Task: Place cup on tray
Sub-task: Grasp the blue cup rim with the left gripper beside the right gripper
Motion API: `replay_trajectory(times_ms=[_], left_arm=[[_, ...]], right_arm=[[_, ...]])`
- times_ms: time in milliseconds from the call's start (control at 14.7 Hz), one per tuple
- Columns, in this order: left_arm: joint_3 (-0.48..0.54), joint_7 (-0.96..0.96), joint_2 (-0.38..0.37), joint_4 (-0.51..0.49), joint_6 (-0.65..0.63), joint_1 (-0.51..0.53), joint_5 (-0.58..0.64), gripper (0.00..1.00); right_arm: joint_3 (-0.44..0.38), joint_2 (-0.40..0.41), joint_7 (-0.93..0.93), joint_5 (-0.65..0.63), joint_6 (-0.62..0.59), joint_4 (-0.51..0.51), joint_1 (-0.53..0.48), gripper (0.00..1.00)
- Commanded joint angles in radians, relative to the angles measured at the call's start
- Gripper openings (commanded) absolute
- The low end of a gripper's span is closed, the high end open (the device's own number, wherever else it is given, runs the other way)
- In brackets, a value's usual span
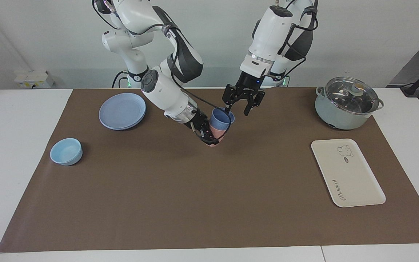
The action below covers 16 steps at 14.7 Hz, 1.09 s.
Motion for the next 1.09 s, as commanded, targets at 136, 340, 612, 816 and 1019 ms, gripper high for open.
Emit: replay_trajectory(times_ms=[136, 340, 612, 816, 1019], left_arm=[[0.019, -0.014, 0.019, -0.026, 0.073, -0.012, -0.023, 0.79], [0.019, -0.057, 0.056, -0.024, 0.125, -0.035, -0.023, 0.69], [0.019, -0.096, 0.068, -0.017, 0.157, -0.039, -0.023, 0.00], [0.019, -0.108, 0.073, -0.008, 0.154, -0.035, -0.049, 0.00], [0.020, -0.112, 0.050, 0.021, 0.099, -0.029, -0.050, 0.00]], right_arm=[[0.000, -0.014, 0.011, -0.030, 0.021, -0.017, 0.000, 0.00], [0.000, -0.014, 0.011, -0.044, 0.026, -0.018, -0.001, 0.00], [0.000, -0.014, 0.011, -0.053, 0.026, -0.018, -0.004, 0.00], [0.000, -0.014, 0.011, -0.053, 0.026, -0.018, -0.012, 0.00], [0.000, -0.014, 0.011, -0.053, 0.026, -0.017, -0.015, 0.00]])
